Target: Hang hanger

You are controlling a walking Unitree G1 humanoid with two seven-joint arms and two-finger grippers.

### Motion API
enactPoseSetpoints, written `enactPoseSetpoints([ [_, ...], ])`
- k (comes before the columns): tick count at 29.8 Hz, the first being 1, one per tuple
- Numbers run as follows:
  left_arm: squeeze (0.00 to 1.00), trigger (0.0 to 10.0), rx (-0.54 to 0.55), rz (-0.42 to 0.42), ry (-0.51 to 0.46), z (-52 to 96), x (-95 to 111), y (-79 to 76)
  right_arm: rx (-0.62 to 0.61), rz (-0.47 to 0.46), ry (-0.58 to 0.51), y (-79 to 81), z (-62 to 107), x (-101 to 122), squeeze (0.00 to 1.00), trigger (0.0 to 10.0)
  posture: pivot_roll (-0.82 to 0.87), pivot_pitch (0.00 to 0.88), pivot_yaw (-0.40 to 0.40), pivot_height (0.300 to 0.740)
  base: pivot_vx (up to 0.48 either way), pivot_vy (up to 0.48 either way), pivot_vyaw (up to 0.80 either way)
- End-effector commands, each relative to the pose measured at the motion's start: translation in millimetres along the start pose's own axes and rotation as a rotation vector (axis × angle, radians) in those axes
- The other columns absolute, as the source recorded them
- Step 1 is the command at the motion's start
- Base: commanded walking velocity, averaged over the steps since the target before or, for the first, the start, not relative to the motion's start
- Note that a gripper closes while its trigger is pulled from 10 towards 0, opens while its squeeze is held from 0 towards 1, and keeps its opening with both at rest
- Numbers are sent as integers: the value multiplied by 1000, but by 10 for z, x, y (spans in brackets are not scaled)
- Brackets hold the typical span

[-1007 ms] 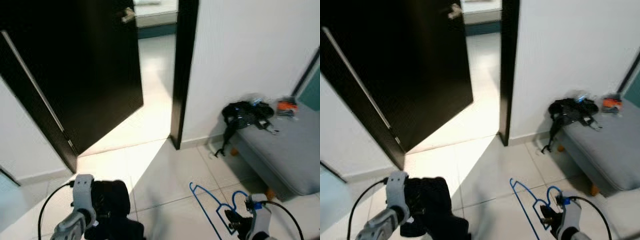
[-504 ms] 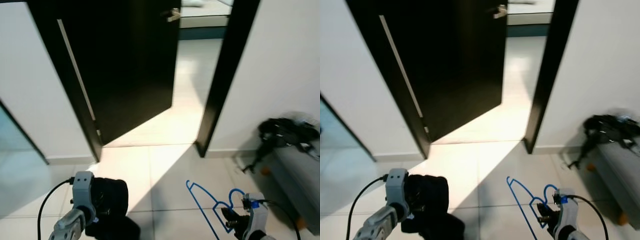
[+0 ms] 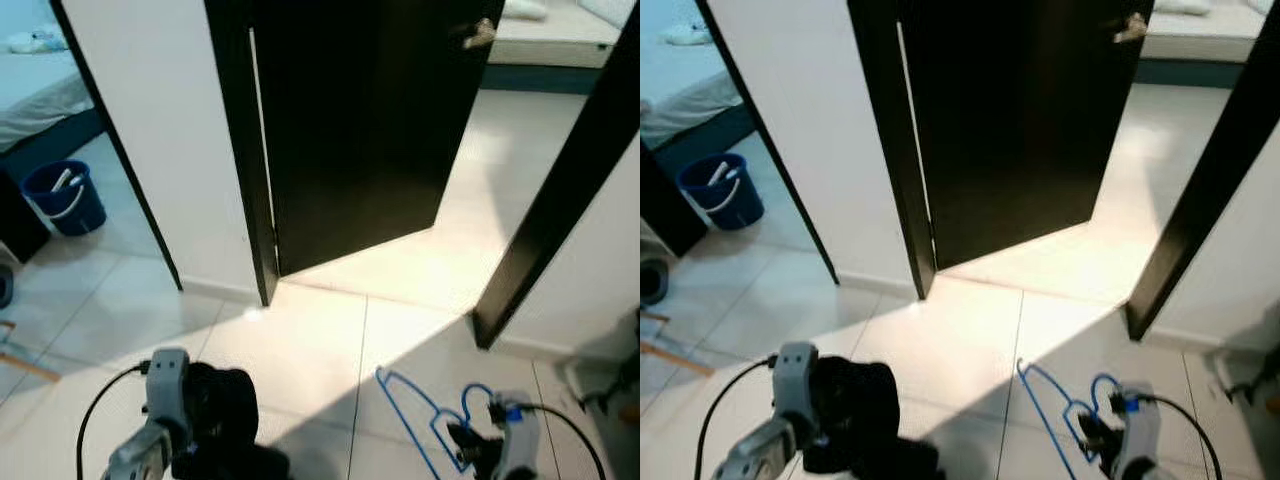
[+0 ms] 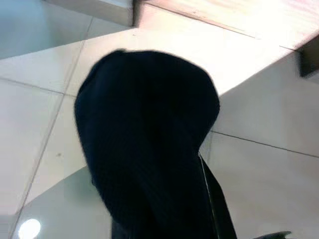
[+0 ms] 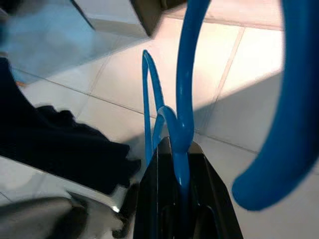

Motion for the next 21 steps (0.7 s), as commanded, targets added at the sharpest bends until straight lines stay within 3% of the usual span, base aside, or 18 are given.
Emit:
enactPoseSetpoints([
  [1, 0, 10000, 7, -3, 5, 27, -43, 34, 8, 1, 29, 9, 38, -87, 0, 10000, 1, 94, 5, 740, 0, 0, 781],
  [21, 0, 10000, 10, -3, 1, 16, -28, 43, 16, 6, 27, 11, 31, -67, 0, 10000, 3, 109, 4, 740, 0, 0, 783],
])
Point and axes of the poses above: a point about 5 cm out from each wrist's last joint towards the gripper, its own z axis pointing back from the gripper into the wrist, its own x axis along the axis of the wrist's last joint, y = z × x, the point moved 5 cm from there along -z, pointing out of the wrist towards the gripper, and after that the axes turned 8 degrees about z, right-handed, at the moved point
